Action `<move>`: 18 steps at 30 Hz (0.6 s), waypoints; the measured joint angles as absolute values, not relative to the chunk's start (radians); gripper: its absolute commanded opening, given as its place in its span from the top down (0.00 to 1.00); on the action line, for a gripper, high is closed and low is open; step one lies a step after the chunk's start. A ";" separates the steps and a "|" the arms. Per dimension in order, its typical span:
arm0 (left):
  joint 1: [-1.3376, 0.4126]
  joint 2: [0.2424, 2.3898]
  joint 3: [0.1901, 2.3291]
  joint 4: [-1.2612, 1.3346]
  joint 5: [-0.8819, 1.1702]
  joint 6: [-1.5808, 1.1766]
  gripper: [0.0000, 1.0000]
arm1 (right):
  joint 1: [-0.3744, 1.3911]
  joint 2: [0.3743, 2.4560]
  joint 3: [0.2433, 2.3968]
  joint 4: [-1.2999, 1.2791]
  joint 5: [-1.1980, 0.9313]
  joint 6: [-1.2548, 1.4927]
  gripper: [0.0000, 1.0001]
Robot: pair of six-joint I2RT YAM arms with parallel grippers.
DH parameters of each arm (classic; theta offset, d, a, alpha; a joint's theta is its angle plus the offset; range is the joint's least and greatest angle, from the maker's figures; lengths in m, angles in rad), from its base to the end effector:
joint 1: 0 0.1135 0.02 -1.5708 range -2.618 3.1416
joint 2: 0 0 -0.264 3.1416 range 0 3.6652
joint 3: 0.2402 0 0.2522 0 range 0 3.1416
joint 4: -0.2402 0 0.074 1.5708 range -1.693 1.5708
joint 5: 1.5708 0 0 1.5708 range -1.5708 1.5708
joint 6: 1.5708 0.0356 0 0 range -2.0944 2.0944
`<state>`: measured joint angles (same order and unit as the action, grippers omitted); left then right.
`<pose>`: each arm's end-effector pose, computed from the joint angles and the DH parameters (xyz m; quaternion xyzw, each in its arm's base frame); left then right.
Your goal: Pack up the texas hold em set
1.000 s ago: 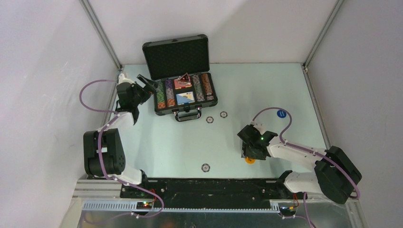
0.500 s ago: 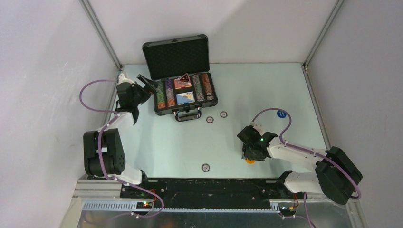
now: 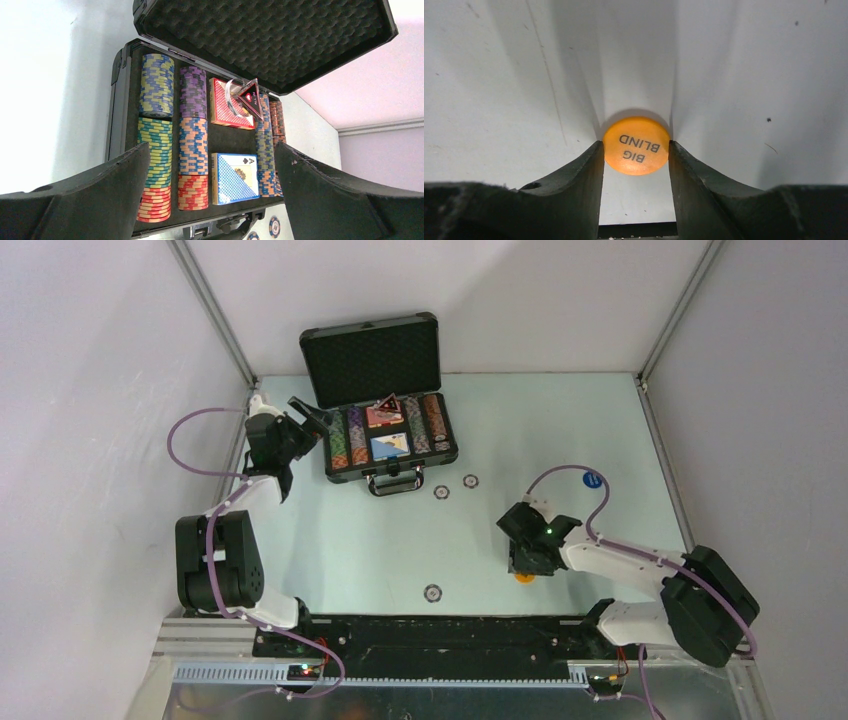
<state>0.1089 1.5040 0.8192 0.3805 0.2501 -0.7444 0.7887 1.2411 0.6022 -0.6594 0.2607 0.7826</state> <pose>0.3326 0.0275 0.2359 -0.2638 0.7587 -0.2790 0.5263 0.1447 0.1327 0.1610 0.0147 0.9824 0.0042 0.1863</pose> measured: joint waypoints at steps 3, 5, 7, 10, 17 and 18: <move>0.109 1.504 0.819 0.381 0.250 -0.745 0.02 | 0.788 1.294 0.648 -0.648 0.254 0.757 0.49; 0.109 1.504 0.819 0.381 0.250 -0.744 0.02 | 0.788 1.342 0.690 -0.624 0.246 0.738 0.50; 0.109 1.504 0.819 0.381 0.250 -0.744 0.02 | 0.791 1.386 0.730 -0.596 0.239 0.723 0.50; 0.109 1.504 0.819 0.380 0.250 -0.744 0.02 | 0.804 1.464 0.803 -0.553 0.227 0.702 0.50; 0.109 1.504 0.819 0.381 0.250 -0.744 0.02 | 0.846 1.610 0.955 -0.507 0.230 0.660 0.39; 0.109 1.504 0.819 0.381 0.250 -0.744 0.02 | 0.850 1.610 0.958 -0.507 0.235 0.657 0.34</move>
<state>0.1089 1.5040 0.8192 0.3805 0.2504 -0.7444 0.8501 1.6100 0.9585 -0.5068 0.2348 0.6567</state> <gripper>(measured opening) 0.985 0.570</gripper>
